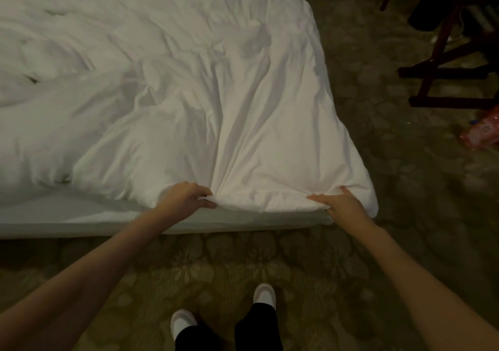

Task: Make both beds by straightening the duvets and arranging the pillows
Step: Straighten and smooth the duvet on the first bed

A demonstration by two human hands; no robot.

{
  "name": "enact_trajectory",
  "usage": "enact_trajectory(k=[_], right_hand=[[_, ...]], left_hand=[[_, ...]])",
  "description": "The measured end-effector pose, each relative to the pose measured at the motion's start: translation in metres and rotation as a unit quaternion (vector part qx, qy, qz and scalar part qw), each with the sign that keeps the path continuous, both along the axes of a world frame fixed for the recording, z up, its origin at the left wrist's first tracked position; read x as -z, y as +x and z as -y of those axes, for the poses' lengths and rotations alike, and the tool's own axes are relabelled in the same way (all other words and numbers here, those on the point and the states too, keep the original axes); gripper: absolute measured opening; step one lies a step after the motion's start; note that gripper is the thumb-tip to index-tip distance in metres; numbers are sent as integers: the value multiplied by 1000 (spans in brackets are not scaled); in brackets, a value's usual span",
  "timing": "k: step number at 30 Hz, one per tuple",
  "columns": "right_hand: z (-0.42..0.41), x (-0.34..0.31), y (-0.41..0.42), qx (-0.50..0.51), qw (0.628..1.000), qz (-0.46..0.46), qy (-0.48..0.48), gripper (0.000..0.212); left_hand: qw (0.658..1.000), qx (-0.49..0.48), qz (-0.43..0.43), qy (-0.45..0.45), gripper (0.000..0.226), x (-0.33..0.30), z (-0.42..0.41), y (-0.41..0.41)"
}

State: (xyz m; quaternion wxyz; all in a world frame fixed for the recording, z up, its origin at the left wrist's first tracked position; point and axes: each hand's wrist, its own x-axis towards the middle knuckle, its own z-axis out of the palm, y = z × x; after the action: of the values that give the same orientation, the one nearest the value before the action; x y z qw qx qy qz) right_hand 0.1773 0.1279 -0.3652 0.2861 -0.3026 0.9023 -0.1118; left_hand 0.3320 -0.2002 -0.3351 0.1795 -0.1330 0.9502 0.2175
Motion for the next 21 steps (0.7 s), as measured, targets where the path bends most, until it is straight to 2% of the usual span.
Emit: enact_trajectory(k=[3,8,12,15,21], right_hand=[[5,3,-1,0,1000,0,12,48],[-3,12,5,-15,999,10,26,41],[-1,-1,7,8,999,32,39,47],[9,-18,5,37,999,17,5,48],[52,-64,3,20,999,-31,-3,51]], left_hand=[[999,-19,21,26,30,6,0,-6],[991,-64,52,105,19,24,-9,-8],[996,-67,23,53,27,21,-16,-13],[998,-62,-10,30,33,6,-14,-20],[997,-45,-68,-15,34,-40,11,-21]])
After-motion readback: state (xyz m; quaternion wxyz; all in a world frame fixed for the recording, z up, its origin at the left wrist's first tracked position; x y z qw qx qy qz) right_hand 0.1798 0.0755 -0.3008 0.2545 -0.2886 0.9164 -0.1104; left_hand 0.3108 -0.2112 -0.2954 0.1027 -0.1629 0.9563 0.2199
